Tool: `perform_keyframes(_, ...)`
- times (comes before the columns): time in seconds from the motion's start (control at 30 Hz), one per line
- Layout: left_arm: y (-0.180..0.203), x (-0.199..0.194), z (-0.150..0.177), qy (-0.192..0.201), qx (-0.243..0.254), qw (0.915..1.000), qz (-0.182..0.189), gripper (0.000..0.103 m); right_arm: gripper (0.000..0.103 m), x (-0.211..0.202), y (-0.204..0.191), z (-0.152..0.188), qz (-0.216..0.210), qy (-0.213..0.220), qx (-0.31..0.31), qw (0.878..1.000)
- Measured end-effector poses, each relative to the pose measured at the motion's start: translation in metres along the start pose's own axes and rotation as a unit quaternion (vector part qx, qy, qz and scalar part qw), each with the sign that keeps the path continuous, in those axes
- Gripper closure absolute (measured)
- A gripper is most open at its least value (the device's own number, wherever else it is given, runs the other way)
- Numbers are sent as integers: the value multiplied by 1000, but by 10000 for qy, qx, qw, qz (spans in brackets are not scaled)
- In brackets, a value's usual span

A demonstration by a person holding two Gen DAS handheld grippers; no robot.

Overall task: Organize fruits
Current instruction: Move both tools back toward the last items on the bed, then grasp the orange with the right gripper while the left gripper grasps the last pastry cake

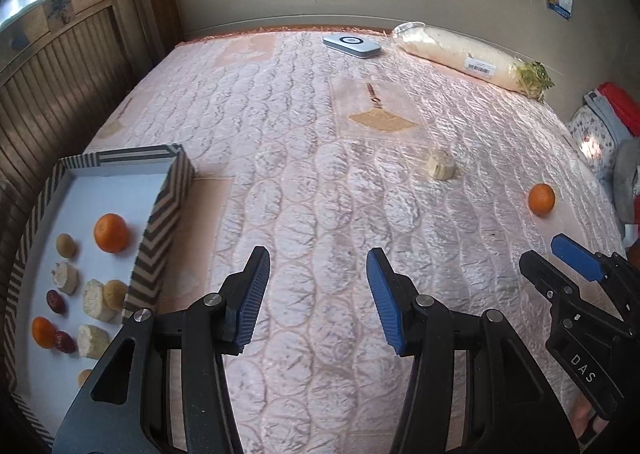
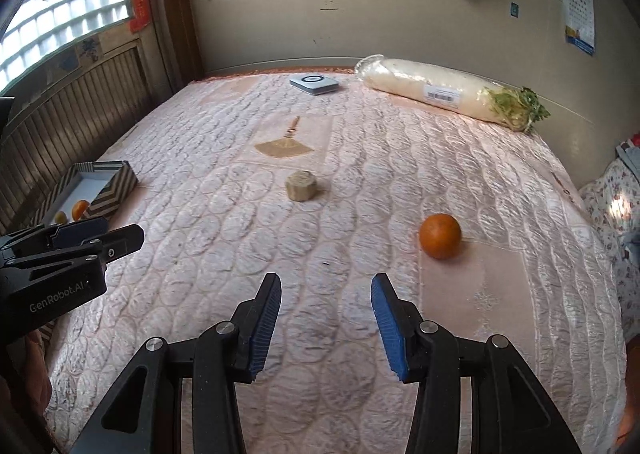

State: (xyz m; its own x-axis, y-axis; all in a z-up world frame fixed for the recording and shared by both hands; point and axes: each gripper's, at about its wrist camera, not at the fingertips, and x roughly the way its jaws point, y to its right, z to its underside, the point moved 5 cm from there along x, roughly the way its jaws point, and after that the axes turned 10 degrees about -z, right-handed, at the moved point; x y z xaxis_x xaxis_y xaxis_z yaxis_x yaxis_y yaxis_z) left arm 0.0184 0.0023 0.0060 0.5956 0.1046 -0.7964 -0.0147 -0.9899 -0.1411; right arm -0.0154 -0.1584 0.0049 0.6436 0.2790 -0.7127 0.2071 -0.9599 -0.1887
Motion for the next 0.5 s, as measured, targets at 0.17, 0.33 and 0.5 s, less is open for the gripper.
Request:
perform_keyframes(0.17, 26, 7, -13, -124, 143, 9996, 222, 52, 58, 0, 32, 4, 211, -85, 86, 9997)
perform_keyframes(0.33, 42, 14, -25, -180, 162, 9993, 269, 52, 58, 0, 62, 5, 280, -89, 229, 9993)
perform_keyframes(0.5, 56, 22, -35, -282, 195, 9987, 368, 52, 58, 12, 78, -8, 402, -120, 216, 9989)
